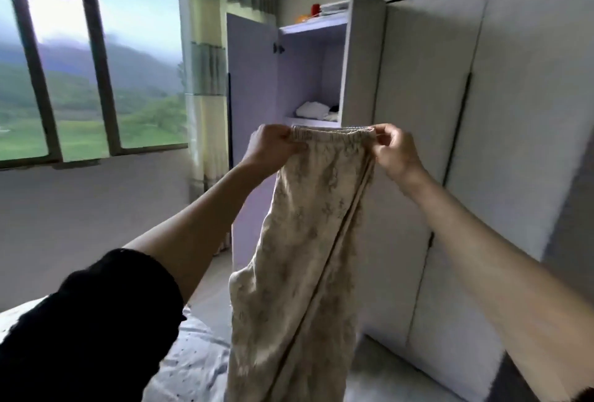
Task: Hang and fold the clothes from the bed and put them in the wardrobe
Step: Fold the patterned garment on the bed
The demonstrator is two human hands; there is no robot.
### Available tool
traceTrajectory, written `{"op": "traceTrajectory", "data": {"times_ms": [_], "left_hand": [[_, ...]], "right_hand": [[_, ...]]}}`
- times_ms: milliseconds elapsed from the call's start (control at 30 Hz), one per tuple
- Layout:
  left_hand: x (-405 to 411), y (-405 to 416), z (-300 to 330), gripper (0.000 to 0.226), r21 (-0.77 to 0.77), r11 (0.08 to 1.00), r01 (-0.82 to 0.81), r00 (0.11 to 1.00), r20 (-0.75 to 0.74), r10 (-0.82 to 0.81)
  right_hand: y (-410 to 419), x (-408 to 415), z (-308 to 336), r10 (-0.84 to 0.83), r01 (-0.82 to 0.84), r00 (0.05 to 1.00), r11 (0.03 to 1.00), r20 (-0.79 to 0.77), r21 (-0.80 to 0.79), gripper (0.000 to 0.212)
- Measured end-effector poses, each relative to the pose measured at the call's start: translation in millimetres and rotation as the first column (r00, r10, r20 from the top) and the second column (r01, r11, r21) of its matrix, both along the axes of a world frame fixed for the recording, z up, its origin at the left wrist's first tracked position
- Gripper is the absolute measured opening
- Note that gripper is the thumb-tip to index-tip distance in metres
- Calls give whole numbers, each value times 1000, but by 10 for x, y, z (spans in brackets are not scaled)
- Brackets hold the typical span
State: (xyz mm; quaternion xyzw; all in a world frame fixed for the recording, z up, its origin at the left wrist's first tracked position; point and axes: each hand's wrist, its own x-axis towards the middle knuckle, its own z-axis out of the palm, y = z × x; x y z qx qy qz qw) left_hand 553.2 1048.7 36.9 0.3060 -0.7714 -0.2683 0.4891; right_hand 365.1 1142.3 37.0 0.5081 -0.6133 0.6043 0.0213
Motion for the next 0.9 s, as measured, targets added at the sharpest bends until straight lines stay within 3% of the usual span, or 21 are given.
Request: {"op": "traceTrajectory", "data": {"times_ms": [67, 267, 367, 533, 700, 900], "left_hand": [[-341, 52, 165, 29, -66, 998, 14, 1000, 20, -12], [-1356, 179, 634, 19, -111, 986, 122, 992, -15, -125], [-1689, 338, 834, 36, -180, 969, 167, 977, -101, -188], [-2025, 640, 1134, 15, -217, 927, 307, 900, -251, -357], [-2162, 982, 1215, 14, -141, 861, 488, 843, -180, -507], [-2114, 1319, 1270, 21, -50, 732, 679, 684, -320, -656]], "right_hand": [[129, -268, 196, -93, 93, 994, 996, -51, 2, 22], [544, -1008, 733, -326, 318, 931, 945, -165, -73, 18], [770, -1282, 905, -399, 378, 907, 912, -135, -156, 20], [1228, -1473, 1216, -316, 300, 949, 908, -8, -291, 9], [1691, -1491, 1289, -183, 217, 962, 962, 200, -163, 17], [2214, -1309, 1412, 76, -3, 923, 982, 376, -190, 15]]}}
